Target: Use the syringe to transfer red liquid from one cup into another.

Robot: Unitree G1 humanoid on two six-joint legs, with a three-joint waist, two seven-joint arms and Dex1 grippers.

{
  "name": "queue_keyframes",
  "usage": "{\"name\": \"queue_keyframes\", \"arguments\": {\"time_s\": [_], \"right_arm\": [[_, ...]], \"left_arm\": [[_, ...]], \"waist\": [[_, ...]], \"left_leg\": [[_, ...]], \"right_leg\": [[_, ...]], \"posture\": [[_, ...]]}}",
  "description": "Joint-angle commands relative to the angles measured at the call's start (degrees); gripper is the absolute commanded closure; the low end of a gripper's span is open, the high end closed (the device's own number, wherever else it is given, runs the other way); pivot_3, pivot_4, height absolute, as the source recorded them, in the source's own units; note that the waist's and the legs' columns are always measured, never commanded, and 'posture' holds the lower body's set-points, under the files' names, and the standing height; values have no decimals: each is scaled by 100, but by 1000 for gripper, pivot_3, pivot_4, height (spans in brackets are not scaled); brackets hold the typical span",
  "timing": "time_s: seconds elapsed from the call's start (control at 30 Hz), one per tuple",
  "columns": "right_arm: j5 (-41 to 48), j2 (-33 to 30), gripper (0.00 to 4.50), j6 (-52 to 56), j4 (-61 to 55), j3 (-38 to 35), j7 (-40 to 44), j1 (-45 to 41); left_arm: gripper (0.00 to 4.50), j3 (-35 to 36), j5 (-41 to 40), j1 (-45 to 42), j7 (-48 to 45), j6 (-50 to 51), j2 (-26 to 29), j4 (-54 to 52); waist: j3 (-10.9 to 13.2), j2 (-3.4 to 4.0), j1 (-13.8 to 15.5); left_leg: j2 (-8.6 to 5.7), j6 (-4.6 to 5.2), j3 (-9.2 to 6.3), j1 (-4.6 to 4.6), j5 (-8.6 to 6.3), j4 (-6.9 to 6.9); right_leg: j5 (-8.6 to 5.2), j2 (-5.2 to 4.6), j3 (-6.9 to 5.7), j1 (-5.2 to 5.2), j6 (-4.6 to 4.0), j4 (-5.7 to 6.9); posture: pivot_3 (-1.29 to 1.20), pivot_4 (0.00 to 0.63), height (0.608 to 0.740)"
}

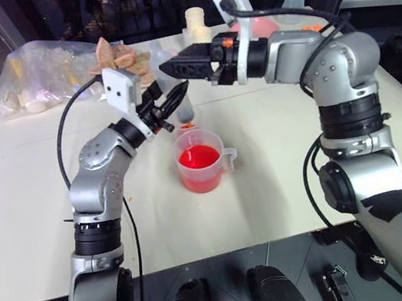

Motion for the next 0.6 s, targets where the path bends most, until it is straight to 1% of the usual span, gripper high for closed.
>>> {"name": "queue_keyframes", "arguments": {"time_s": [0.03, 0.13, 0.27, 0.37, 0.5, 0.6], "right_arm": [[206, -284, 49, 179, -394, -289, -25, -6], [301, -449, 49, 288, -508, -422, -70, 9], [532, -735, 49, 568, -672, -870, -249, 9], [664, -900, 49, 686, -847, -1102, -357, 137], [749, -920, 49, 779, -1000, -1261, -593, 376], [835, -825, 49, 818, -1180, -1321, -786, 618]], "left_arm": [[3007, 163, -155, -15, 56, 27, 87, -324], [3007, 182, -171, 15, 77, 47, 113, -337], [3007, 223, -221, 14, 104, 84, 204, -346], [3007, 296, -274, -143, 171, 182, 289, -331], [3007, 461, -493, -465, 395, 619, 387, -370], [3007, 883, -901, -883, 914, 1342, 465, -367]], "waist": [[0, 0, 1], [0, 0, 5], [0, 0, 7], [0, 0, 3], [0, 0, 8], [0, 0, 1]], "left_leg": [[0, 0, 0, 0, 0, 0], [0, 3, 0, 0, -2, 0], [0, 17, 0, 0, -10, 0], [0, 18, 0, 0, -10, 0], [1, 19, 1, 0, -11, 0], [1, 19, 0, 1, -11, 0]], "right_leg": [[0, 0, 0, 0, 0, 0], [0, 0, 0, 0, 0, 0], [0, 0, 0, 0, 0, -1], [0, 0, 1, 0, 0, -2], [0, 0, 1, 2, 0, -1], [0, 0, 1, 2, 0, -1]], "posture": [[0, 150, 740], [0, 150, 740], [0, 150, 740], [0, 150, 740], [0, 150, 740], [0, 150, 740]]}}
